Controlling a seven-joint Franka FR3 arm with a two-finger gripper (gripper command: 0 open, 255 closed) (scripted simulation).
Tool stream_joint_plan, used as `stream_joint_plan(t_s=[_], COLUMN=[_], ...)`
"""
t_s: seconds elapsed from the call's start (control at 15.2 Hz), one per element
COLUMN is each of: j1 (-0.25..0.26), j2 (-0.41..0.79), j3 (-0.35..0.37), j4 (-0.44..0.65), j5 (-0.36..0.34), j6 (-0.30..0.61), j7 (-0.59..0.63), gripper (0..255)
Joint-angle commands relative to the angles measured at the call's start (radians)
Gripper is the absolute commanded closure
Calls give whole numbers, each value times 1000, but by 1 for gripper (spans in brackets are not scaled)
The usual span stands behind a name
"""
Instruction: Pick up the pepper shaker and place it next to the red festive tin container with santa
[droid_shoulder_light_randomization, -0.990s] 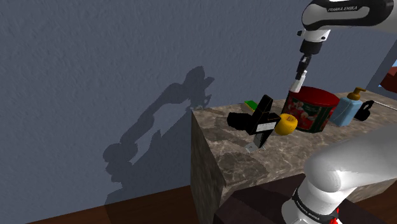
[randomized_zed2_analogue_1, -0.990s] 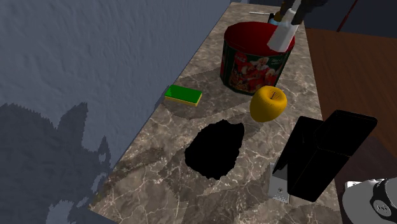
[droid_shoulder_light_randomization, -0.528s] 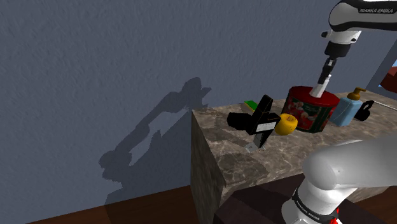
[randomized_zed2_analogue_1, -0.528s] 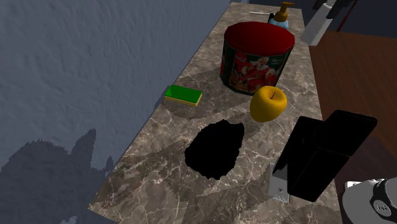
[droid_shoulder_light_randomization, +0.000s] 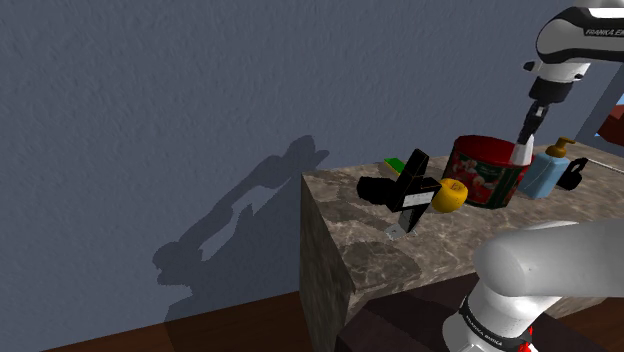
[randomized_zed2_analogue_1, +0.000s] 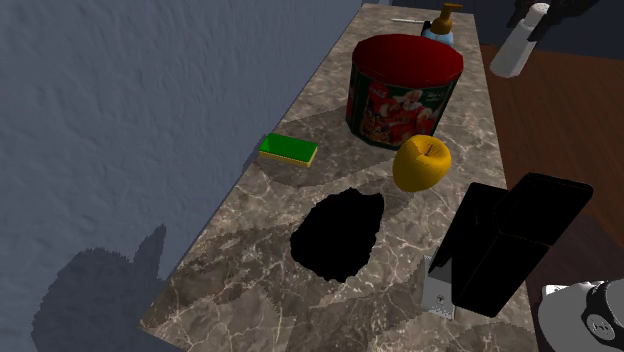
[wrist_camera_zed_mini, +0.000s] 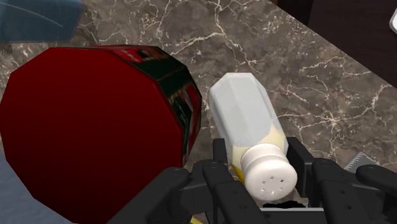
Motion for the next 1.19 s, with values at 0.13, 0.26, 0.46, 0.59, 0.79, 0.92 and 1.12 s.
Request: stream_joint_plan(t_s=[0.13, 0.26, 0.46, 0.59, 0.79, 0.92, 1.12], j1=[-7, -11, -15, -18, -23, -25, -29], j2=[-14, -18, -23, -25, -26, -25, -22], j3=[-11, -18, -29, -38, -51, -60, -75], j4=[-59, -87, -129, -155, -194, -219, -255], j5=[-13, -20, -31, -39, -50, -58, -71], j6=[46, 70, 107, 132, 170, 195, 235], j7=[7, 10, 15, 18, 22, 25, 28], gripper=[255, 255, 255, 255, 255, 255, 255])
